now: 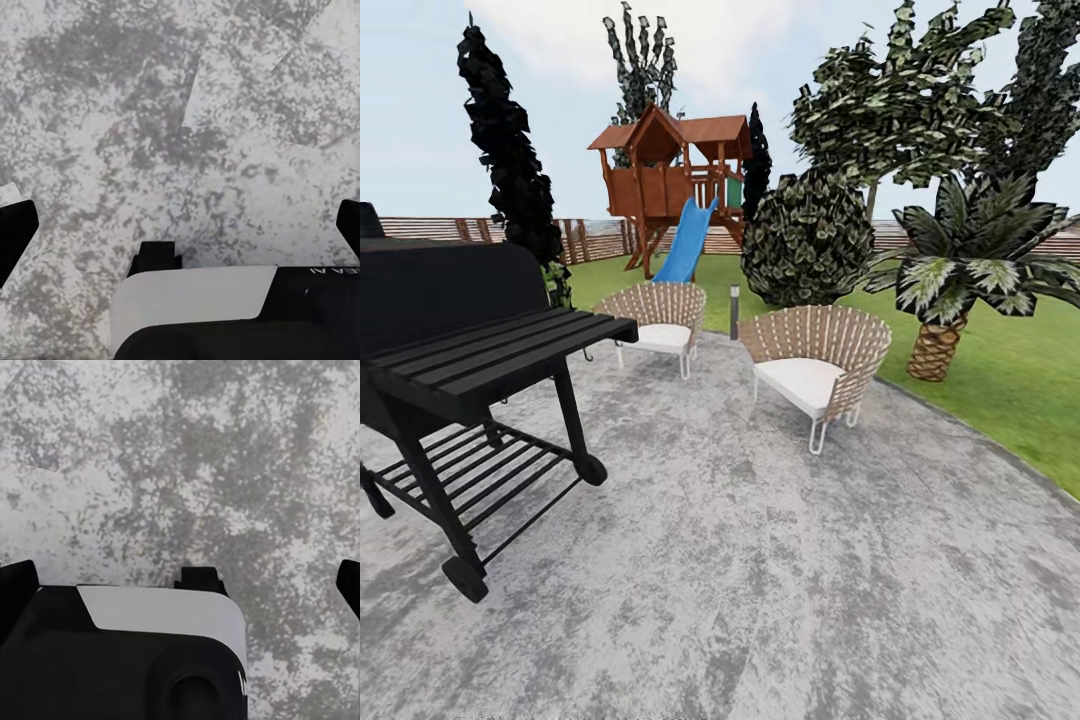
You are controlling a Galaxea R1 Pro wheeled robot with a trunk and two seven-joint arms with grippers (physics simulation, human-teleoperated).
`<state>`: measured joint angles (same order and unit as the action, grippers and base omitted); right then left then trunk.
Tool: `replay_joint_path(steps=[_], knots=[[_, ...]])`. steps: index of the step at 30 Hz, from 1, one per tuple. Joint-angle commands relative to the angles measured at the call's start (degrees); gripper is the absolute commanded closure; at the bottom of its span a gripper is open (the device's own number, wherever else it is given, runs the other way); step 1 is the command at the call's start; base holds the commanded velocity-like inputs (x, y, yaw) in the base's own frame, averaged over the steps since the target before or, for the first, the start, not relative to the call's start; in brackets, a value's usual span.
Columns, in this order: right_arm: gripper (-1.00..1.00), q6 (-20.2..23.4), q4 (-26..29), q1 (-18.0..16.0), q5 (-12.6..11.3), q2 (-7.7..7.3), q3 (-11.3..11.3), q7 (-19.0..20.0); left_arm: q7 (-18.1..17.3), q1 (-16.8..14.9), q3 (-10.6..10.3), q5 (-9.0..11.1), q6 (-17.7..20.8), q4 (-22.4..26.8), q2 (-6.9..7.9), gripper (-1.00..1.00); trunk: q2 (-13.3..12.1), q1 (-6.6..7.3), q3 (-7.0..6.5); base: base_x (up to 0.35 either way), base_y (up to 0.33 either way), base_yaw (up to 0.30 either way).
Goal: Pick up the pesticide atomizer in the garden and spray insectifuge to fully cover both potted plants in the garden.
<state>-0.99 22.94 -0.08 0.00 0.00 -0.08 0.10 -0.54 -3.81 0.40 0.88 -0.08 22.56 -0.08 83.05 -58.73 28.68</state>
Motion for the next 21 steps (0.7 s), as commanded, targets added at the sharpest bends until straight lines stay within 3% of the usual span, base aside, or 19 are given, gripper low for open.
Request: replay_joint_path(steps=[1, 13, 21], knots=[[-1.00, -0.10, 0.00, -0.01, 0.00, 0.00, -0.01, 0.00, -0.05, -0.04, 0.04, 0.09, -0.01, -0.06, -0.01, -1.00, 0.03, 0.00, 0.10, 0.000, 0.000, 0.259], [-1.00, -0.13, -0.01, -0.01, 0.00, 0.00, -0.01, 0.04, 0.00, -0.05, 0.08, 0.18, -0.01, 0.00, -0.01, -1.00, 0.03, 0.00, 0.57, 0.000, 0.000, 0.260], [-1.00, -0.15, -0.01, -0.01, 0.00, 0.00, -0.01, 0.00, -0.02, -0.05, 0.11, 0.26, -0.01, 0.00, -0.01, -1.00, 3.24, -1.75, 2.33, 0.000, 0.000, 0.259]])
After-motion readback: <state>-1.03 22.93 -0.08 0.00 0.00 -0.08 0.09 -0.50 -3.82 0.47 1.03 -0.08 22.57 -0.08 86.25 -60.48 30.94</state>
